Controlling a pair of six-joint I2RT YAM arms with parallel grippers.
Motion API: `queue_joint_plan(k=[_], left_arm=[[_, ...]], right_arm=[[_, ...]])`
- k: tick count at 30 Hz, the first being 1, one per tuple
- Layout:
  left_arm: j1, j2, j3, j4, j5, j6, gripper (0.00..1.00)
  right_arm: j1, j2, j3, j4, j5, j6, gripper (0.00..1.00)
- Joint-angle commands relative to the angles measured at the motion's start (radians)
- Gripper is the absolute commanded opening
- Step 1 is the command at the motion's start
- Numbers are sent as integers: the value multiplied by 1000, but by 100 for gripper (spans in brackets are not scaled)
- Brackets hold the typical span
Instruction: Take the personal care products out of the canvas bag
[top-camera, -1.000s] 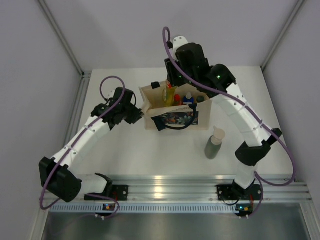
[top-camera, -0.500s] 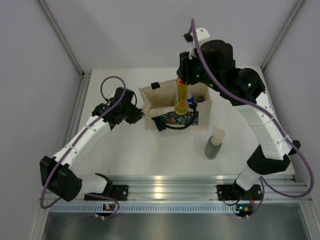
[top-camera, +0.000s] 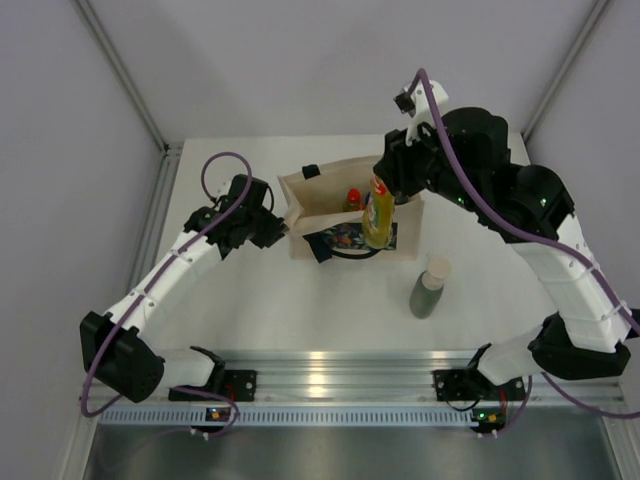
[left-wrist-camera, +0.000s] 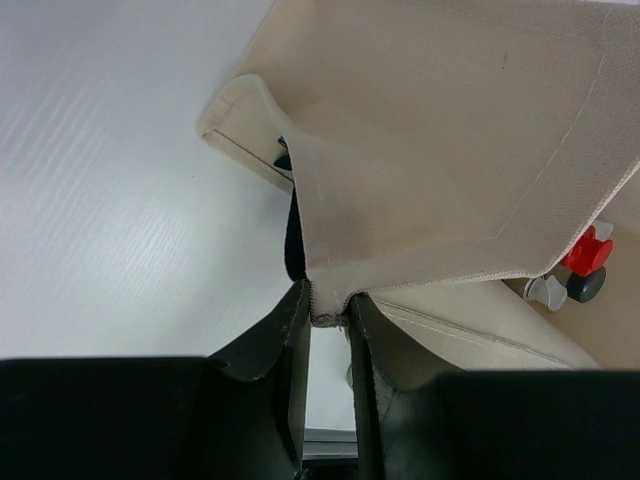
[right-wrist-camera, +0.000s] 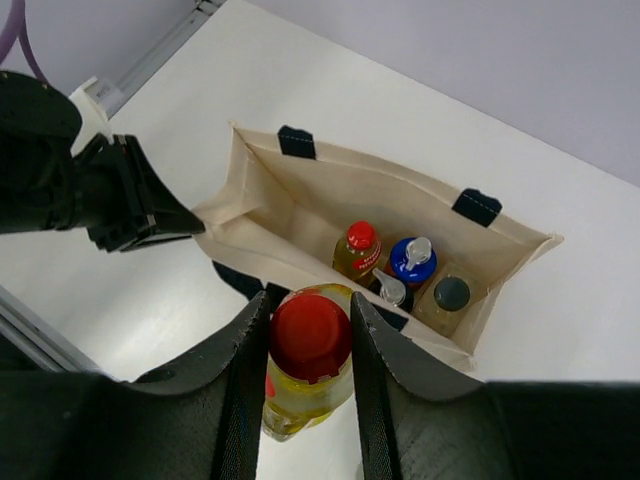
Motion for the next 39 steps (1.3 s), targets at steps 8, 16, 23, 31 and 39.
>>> queue_joint_plan(k=[8, 16, 23, 31, 39], left_arm=[[0, 29, 16, 10, 1, 5, 0], [0, 35, 15, 10, 5, 7, 0], [0, 32, 10, 10, 7, 10, 0], [0, 32, 7, 10, 8, 13, 0], [0, 35, 12, 8, 10, 16, 0]], right_arm=[[25, -265, -440, 384, -99, -31, 0], [27, -466, -928, 689, -130, -80, 0], [27, -528, -1166, 836, -146, -80, 0], [27, -585, -1375, 954, -211, -68, 0], [27, -595, -1400, 936, -222, -74, 41]])
